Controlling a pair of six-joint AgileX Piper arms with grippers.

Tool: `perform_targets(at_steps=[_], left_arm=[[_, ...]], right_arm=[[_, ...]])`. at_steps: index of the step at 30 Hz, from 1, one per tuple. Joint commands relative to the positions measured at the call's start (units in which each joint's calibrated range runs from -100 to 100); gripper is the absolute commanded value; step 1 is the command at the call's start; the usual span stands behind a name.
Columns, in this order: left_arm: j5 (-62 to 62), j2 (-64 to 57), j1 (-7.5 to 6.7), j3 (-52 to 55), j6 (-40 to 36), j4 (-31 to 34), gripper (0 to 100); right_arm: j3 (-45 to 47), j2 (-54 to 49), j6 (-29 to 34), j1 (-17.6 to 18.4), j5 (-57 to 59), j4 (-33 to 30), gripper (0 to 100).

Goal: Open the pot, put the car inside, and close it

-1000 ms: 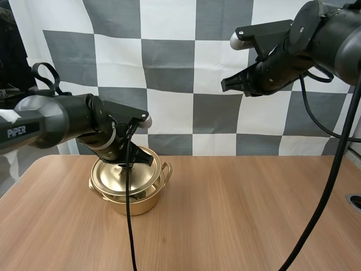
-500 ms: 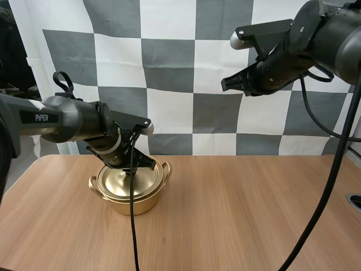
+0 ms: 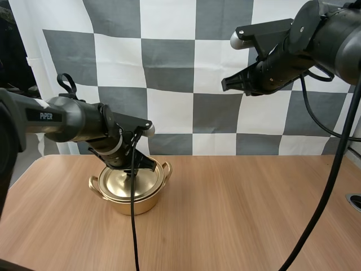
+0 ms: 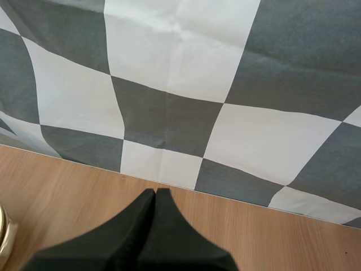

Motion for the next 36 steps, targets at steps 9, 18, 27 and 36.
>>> perform_targets(at_steps=[9, 18, 27, 36], left_arm=[[-1.2, 0.7, -0.01, 0.1, 0.0, -0.1, 0], [-0.1, 0.7, -0.01, 0.1, 0.0, -0.4, 16], [2.3, 0.1, -0.01, -1.2, -0.1, -0.5, 55], [19.7, -12.3, -0.01, -12.8, -2.2, 0.0, 94]], right_arm=[[0.0, 0.0, 0.0, 0.0, 0.0, 0.0, 0], [0.0, 0.0, 0.0, 0.0, -0.4, 0.0, 0], [0.0, 0.0, 0.0, 0.0, -0.7, 0.5, 0], [0.0, -2.7, 0.0, 0.0, -2.4, 0.9, 0]])
